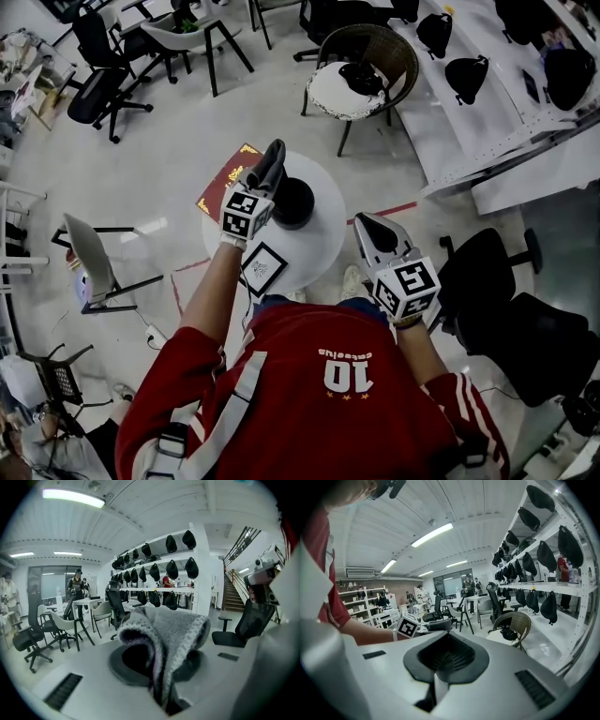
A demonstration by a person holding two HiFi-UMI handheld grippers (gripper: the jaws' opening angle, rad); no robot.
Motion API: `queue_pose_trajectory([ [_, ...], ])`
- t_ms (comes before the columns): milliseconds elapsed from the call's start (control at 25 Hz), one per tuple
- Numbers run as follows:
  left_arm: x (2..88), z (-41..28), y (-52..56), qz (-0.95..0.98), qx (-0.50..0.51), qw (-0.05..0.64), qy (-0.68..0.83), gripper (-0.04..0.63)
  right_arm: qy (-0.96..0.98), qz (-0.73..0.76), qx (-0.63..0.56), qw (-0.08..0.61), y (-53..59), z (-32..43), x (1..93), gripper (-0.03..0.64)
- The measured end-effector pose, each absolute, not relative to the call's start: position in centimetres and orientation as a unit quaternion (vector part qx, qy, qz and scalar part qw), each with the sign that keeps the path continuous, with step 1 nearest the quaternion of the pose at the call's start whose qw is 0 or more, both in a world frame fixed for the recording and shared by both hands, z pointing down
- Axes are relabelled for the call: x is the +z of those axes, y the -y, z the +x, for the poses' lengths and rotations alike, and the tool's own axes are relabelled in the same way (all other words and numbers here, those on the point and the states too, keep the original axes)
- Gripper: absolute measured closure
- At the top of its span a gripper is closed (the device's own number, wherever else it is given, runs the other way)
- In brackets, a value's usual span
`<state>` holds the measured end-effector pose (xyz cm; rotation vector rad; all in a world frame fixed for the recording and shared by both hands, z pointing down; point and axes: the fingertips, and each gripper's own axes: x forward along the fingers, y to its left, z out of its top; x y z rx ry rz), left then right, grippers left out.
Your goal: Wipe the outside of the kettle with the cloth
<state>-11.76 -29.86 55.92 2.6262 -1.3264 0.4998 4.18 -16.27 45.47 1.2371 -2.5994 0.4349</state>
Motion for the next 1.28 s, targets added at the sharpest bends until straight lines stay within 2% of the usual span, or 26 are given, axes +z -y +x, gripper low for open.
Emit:
queue_pose_trajectory([
  [1280,56.1,-5.6,23.8,0.922,0.137,0.101,0.347,0.549,0.881,0.433,0.161,0.105,13.5,3.6,46.3,0.600],
])
